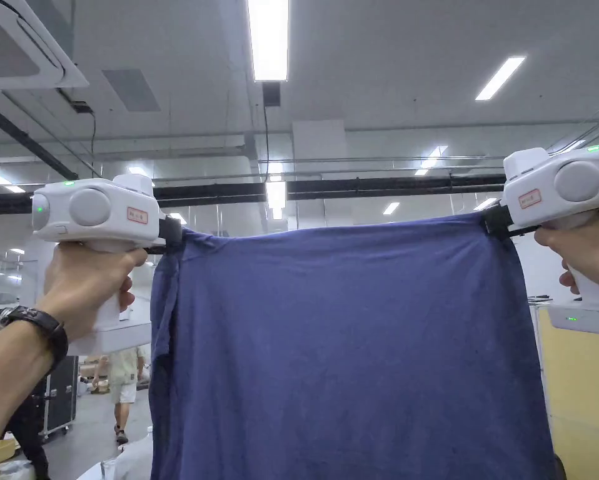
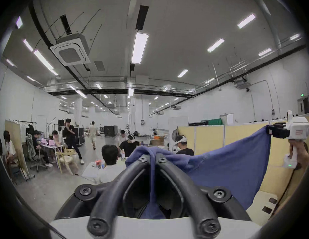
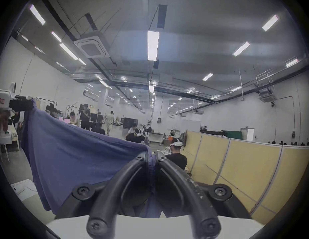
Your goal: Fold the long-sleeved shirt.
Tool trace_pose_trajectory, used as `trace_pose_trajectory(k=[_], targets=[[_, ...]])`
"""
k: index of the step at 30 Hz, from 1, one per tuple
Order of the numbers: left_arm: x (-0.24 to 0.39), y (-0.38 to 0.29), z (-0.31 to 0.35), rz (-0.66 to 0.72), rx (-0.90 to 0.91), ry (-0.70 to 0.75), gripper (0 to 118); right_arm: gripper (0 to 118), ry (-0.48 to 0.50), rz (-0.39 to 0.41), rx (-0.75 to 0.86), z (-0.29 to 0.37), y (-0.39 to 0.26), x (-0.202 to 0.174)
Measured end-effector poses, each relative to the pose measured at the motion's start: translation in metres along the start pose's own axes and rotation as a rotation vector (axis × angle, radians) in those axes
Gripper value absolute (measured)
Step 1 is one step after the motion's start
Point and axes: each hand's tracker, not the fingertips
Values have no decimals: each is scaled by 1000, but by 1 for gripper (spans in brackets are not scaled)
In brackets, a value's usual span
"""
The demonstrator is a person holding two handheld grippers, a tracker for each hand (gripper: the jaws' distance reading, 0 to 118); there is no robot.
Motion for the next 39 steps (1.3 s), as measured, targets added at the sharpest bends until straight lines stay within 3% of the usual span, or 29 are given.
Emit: trace_pose_trajectory(k=[14, 30, 39], targets=[[-19, -22, -59, 41, -1, -8, 3, 10, -32, -24, -14, -77, -27, -9], [-39, -74, -222, -11, -58, 59, 3, 10, -78, -3, -62, -250, -82, -20], [-44, -123, -283, -46, -99, 65, 3, 10, -99, 0, -76, -315, -126, -19]])
